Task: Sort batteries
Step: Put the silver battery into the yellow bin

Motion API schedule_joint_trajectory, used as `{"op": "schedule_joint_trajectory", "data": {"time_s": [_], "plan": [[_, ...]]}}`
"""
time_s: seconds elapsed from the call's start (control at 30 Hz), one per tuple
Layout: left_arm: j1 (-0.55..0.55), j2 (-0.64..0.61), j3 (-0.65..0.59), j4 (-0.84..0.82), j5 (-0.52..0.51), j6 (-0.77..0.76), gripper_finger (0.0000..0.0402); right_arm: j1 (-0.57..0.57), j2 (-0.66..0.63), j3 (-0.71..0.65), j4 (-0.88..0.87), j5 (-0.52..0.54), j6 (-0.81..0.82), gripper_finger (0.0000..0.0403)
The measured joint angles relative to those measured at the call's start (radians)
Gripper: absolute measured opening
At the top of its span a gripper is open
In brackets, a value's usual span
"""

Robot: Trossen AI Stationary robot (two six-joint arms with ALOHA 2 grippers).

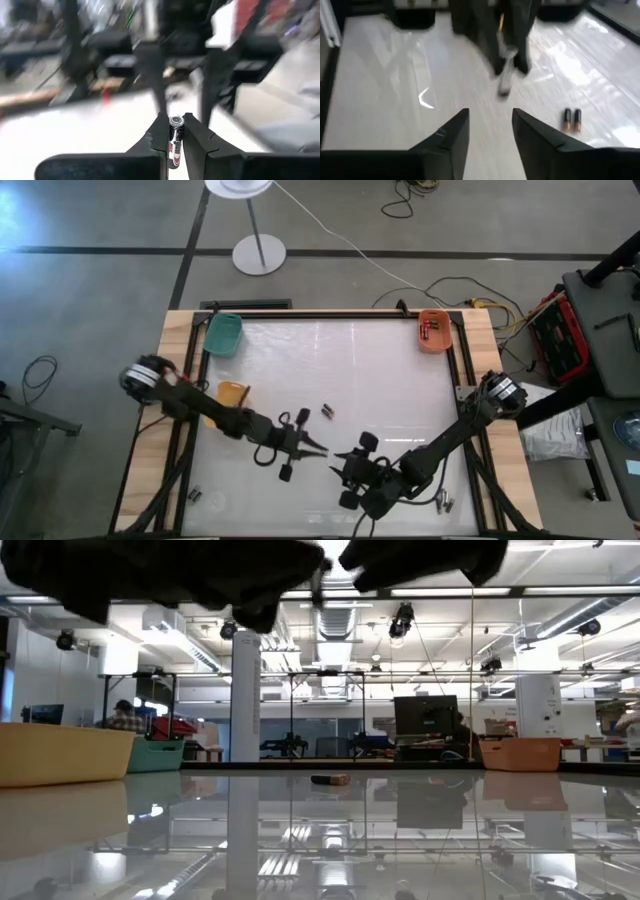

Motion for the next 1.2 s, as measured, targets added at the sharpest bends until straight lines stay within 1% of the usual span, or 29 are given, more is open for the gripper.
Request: {"op": "schedule_joint_trajectory", "data": {"time_s": [0.1,0.17,0.33,0.4,0.43,0.53,0.67,0.73,0.8,0.97,1.03,1.2], "plan": [[0.000,-0.132,-0.014,-0.302,-0.114,-0.050,0.0010,0.003,0.001,-0.008,-0.053,-0.007,0.068,0.0160],[-0.001,-0.223,-0.021,-0.517,-0.194,-0.113,0.0010,0.007,0.001,-0.020,-0.058,-0.025,0.095,0.0169],[0.001,-0.448,-0.004,-1.029,-0.354,-0.347,0.0010,0.023,0.003,-0.035,-0.058,-0.037,0.098,0.0183],[0.008,-0.511,0.029,-1.246,-0.433,-0.486,0.0010,0.025,0.003,-0.037,-0.058,-0.037,0.089,0.0186],[0.019,-0.534,0.050,-1.361,-0.454,-0.576,0.0010,0.025,0.003,-0.038,-0.059,-0.037,0.078,0.0186],[0.053,-0.570,0.108,-1.684,-0.459,-0.818,0.0010,0.028,0.003,-0.038,-0.057,-0.033,0.035,0.0187],[0.099,-0.565,0.173,-2.011,-0.417,-1.029,0.0010,0.040,0.003,-0.039,-0.055,-0.034,-0.040,0.0180],[0.119,-0.549,0.193,-2.110,-0.377,-1.099,0.0010,0.047,0.003,-0.039,-0.054,-0.035,-0.066,0.0175],[0.139,-0.535,0.203,-2.162,-0.330,-1.142,0.0010,0.055,0.003,-0.041,-0.055,-0.035,-0.086,0.0171],[0.186,-0.499,0.170,-2.178,-0.198,-1.185,0.0010,0.086,0.003,-0.046,-0.057,-0.057,-0.128,0.0162],[0.206,-0.487,0.140,-2.175,-0.175,-1.191,0.0010,0.098,0.003,-0.048,-0.058,-0.058,-0.136,0.0159],[0.267,-0.460,0.069,-2.154,-0.158,-1.187,0.0010,0.113,0.003,-0.049,-0.058,-0.059,-0.170,0.0153]]}}
